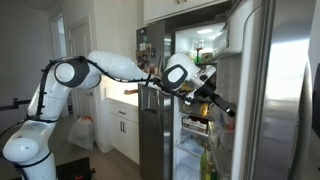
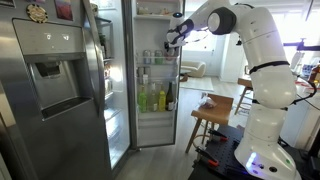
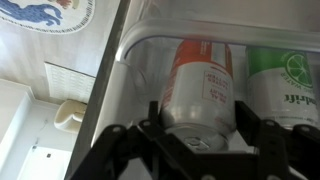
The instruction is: Pick up the can from the stool and put it in the fridge
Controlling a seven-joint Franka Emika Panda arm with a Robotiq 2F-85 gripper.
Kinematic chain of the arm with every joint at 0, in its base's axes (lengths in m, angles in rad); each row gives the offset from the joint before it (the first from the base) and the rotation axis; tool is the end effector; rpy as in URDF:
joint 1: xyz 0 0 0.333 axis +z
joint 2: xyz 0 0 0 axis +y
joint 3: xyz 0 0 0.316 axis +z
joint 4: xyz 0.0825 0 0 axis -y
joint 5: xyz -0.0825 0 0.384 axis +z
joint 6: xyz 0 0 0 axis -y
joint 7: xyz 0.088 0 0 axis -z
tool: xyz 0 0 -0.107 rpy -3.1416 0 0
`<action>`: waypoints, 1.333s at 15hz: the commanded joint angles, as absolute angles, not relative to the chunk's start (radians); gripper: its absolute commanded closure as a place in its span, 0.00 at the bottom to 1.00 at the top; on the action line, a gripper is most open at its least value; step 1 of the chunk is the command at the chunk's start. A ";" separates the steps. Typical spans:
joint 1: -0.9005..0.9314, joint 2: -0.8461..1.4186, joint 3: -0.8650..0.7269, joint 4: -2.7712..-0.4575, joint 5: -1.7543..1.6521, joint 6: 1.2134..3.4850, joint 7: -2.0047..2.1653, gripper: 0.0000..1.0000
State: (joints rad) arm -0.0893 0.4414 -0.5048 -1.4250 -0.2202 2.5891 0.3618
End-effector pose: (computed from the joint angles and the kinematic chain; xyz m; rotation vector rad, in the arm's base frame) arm 0.6461 -0.3376 0.5583 2.3791 -0.8512 0.9587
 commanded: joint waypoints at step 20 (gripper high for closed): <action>-0.068 0.563 -0.535 -1.250 -0.237 2.422 0.497 0.00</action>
State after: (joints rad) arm -0.0767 0.5326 -0.5125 -1.3174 -0.2202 2.4634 0.4584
